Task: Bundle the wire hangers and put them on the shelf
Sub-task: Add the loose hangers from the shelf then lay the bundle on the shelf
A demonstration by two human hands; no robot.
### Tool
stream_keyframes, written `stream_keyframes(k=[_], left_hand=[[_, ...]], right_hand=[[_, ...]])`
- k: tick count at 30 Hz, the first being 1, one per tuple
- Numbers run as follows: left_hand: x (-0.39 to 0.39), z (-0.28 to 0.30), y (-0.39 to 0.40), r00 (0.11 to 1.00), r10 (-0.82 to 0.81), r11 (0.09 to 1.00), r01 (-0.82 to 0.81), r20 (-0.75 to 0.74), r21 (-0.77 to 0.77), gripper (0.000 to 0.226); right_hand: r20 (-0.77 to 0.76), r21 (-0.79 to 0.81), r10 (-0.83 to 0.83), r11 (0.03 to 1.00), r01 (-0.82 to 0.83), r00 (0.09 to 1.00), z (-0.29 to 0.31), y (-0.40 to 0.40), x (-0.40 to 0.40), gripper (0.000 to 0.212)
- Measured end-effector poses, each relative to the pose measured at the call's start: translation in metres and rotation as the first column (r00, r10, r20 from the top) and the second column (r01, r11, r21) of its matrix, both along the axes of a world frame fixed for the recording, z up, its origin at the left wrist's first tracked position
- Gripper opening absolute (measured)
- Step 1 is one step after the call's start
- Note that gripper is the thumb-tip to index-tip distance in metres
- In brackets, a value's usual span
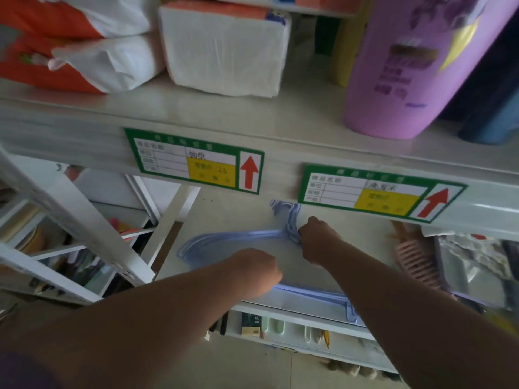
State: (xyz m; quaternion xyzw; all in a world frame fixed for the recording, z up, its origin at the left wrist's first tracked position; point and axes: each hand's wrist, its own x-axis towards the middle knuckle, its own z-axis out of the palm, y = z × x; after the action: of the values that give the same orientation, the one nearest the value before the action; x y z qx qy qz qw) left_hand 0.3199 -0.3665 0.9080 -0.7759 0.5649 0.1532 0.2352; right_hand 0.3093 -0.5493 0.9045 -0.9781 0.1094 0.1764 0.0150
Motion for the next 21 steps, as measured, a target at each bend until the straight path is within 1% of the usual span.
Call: stream_keyframes(k=[3,7,10,14,17,21], left_hand=[[-0.017,0.002,-0.006,0.998,0.062,0.998,-0.061,-0.015,0.013,0.024],[-0.019,0.009,-0.005,0.992,0.127,0.992,-0.127,-0.017,-0.006,0.022],[-0.015,0.014,0.001,0.991,0.135,0.991,-0.135,-0.023,0.009,0.021],[-0.009,0.012,0.018,0.989,0.145,0.989,-0.146,-0.011,-0.04,0.021],[-0.008,0.01,0.026,0.992,0.127,0.991,-0.126,0.012,-0.037,0.021],[-0.01,0.013,0.024,0.989,0.149,0.988,-0.149,0.014,-0.026,0.021]], right_hand=[[-0.001,0.02,-0.008,1.0,0.008,1.0,-0.001,0.0,-0.007,0.032],[0.002,0.057,-0.01,0.998,0.01,1.0,0.002,-0.003,-0.015,0.035],[0.003,0.005,0.006,1.0,-0.006,1.0,0.001,-0.006,-0.019,0.034],[0.003,-0.054,0.019,0.998,-0.019,1.0,-0.004,-0.009,-0.021,0.029],[0.024,-0.059,0.009,0.998,-0.008,1.0,-0.008,-0.01,-0.019,0.028],[0.057,-0.052,-0.018,0.998,0.021,0.998,-0.012,-0.011,-0.019,0.028]])
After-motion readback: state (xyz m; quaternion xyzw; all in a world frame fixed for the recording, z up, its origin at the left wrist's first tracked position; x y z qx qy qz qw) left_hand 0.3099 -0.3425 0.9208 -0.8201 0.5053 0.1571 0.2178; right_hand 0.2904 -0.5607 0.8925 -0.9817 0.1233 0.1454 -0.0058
